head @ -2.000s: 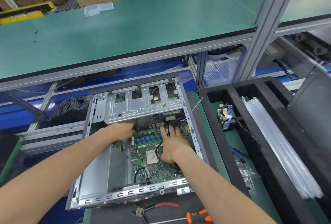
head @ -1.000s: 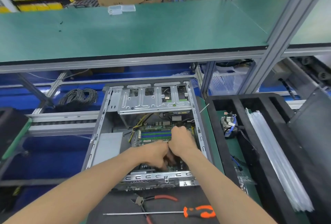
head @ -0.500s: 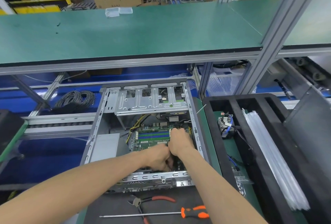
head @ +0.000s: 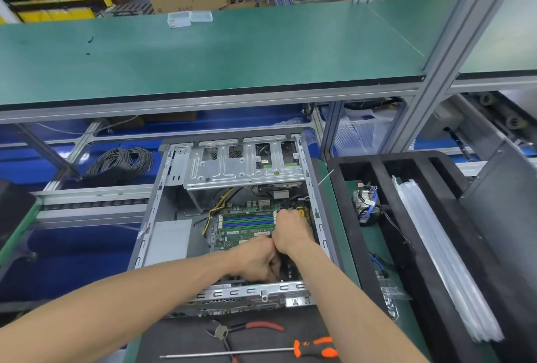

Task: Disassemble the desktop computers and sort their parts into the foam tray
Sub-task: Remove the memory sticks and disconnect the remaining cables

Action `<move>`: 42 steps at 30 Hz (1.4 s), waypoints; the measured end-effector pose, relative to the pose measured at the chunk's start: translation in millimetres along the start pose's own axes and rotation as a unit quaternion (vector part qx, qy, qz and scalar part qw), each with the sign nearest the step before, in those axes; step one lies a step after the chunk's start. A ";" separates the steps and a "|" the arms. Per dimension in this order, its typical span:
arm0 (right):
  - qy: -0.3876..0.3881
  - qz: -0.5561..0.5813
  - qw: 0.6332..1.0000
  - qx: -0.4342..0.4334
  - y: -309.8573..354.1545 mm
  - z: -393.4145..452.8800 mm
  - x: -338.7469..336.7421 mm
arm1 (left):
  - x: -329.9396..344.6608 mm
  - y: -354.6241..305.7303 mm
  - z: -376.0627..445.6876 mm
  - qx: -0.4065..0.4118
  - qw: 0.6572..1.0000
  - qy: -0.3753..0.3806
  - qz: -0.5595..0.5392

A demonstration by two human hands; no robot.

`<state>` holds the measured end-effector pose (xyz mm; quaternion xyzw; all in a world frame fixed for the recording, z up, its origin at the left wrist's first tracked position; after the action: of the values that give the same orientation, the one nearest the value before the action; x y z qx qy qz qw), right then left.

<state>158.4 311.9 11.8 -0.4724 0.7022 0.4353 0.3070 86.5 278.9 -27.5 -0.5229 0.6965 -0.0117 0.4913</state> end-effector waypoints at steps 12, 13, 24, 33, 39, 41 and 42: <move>0.003 -0.011 1.000 0.005 0.1 3.7 0.3 | -3.1 -1.0 -0.8 0.004 1.000 -0.013 -0.015; 0.002 -0.009 1.000 0.005 -0.1 4.1 0.2 | -3.7 -2.8 -1.1 0.008 1.000 -0.014 -0.011; 0.000 -0.014 1.000 0.007 0.3 4.5 0.9 | -5.4 -0.7 -4.1 -0.011 0.999 -0.021 -0.046; 0.001 -0.014 1.000 0.006 1.2 5.0 1.4 | -5.3 2.6 -6.0 -0.019 0.997 -0.028 -0.065; 0.002 0.002 1.000 0.014 -2.2 5.5 0.9 | -4.0 0.5 -5.7 -0.008 0.998 -0.022 -0.065; 0.002 0.000 1.000 0.012 -1.4 5.2 2.1 | -6.7 2.4 -6.1 -0.008 0.997 -0.028 -0.070; 0.004 0.001 1.000 0.011 -1.1 4.5 3.0 | -6.9 3.2 -5.9 -0.011 0.997 -0.029 -0.076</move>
<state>158.5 314.6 6.9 -0.4704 0.7087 0.4255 0.3091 79.9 282.5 -21.6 -0.5800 0.6401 -0.0268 0.5031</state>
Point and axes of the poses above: each hand's wrist, its own z-axis towards the middle knuckle, its own x-axis out of the palm, y = z × x, the point moved 8 cm from there along z, towards the middle knuckle, and after that the axes turned 5 degrees about y, right-handed, at the moved point
